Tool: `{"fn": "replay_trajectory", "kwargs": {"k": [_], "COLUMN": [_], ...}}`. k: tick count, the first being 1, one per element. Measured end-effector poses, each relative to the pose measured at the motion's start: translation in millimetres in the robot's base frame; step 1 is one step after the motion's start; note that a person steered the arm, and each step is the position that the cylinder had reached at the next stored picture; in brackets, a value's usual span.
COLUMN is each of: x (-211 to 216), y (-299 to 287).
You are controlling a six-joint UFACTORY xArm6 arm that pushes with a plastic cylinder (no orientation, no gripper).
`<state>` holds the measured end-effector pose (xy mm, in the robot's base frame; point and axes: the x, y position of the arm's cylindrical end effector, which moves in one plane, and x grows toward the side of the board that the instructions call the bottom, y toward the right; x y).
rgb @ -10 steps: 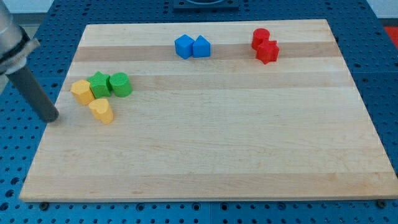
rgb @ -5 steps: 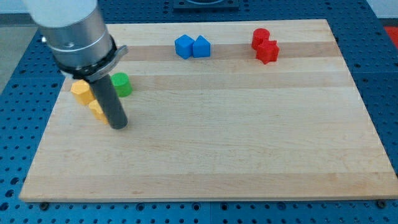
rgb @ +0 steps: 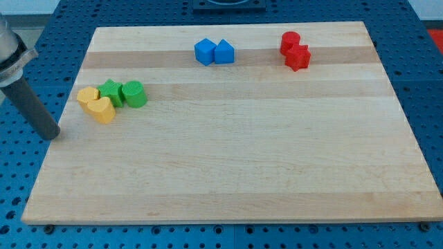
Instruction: Push yellow blocks into green star
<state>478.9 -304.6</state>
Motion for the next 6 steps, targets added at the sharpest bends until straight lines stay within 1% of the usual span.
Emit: {"fn": "replay_trajectory", "kwargs": {"k": [1, 3, 4, 5, 6], "x": [-18, 17, 18, 13, -46], "y": [11, 65, 94, 80, 52]}}
